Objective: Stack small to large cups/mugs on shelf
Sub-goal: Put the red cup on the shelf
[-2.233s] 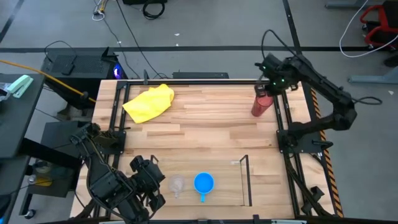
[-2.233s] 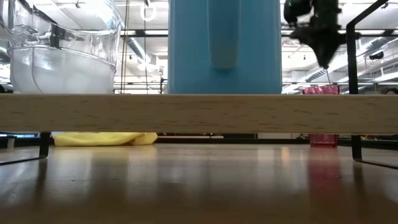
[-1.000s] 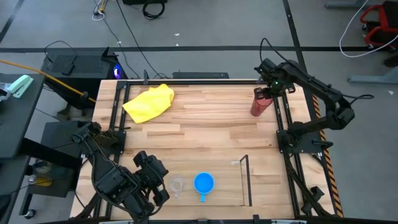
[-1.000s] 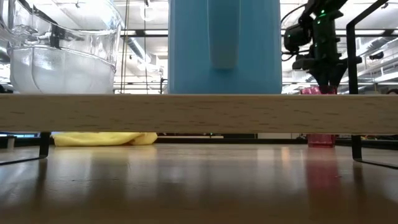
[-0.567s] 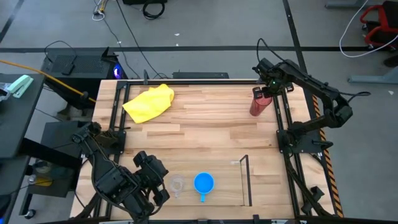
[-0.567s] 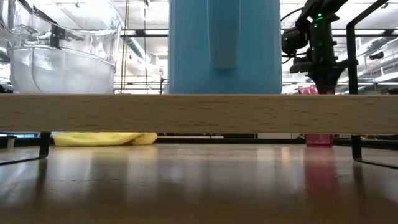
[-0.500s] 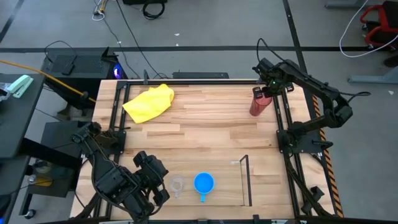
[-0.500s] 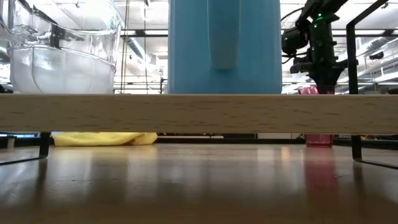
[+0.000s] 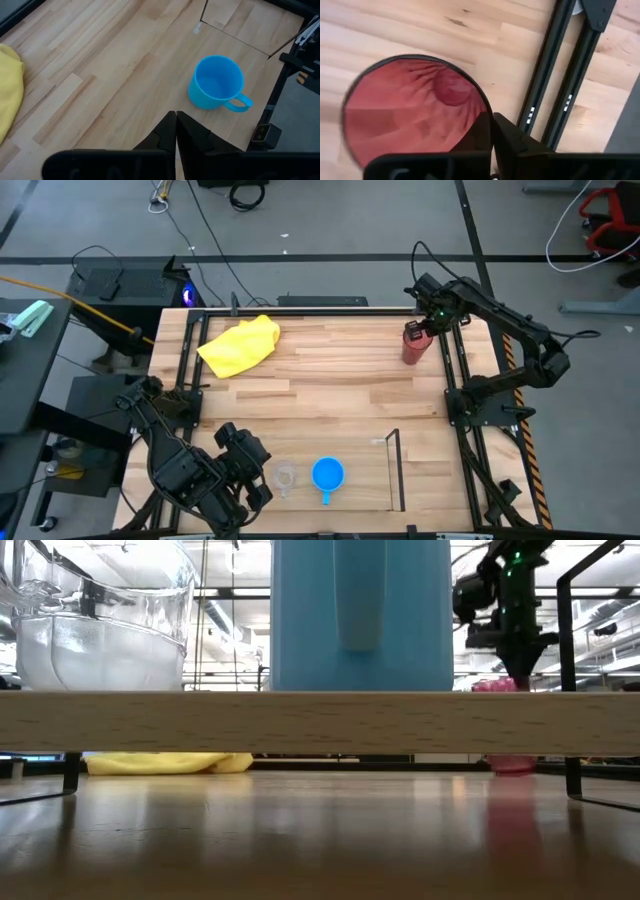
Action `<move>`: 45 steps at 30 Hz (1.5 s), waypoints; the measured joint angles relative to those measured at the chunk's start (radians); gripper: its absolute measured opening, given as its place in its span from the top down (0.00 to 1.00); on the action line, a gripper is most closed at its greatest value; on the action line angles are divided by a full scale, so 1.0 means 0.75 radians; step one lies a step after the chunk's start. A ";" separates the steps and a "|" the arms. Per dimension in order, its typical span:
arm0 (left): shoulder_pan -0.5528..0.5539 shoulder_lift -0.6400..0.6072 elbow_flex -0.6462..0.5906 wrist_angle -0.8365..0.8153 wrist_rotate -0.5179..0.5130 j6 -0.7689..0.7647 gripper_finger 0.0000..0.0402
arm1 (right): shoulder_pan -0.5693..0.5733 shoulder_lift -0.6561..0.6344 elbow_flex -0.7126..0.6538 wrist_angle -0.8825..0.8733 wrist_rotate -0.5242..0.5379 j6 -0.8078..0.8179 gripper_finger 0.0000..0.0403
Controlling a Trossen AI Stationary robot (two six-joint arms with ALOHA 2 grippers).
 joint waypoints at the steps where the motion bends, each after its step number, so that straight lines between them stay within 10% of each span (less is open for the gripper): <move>1: 0.000 0.000 0.000 0.000 0.000 0.007 0.96 | 0.016 -0.013 0.012 -0.017 0.001 -0.001 0.98; 21: 0.009 -0.003 0.000 0.000 0.001 0.025 0.98 | 0.931 -0.050 0.890 -0.329 -0.055 0.431 0.99; 32: 0.057 -0.003 0.000 0.000 0.062 0.056 0.94 | 1.620 0.133 0.999 -0.329 -0.068 0.752 0.99; 45: 0.075 -0.003 0.000 0.000 0.096 0.060 0.96 | 1.886 0.454 0.999 -0.328 -0.065 0.745 0.99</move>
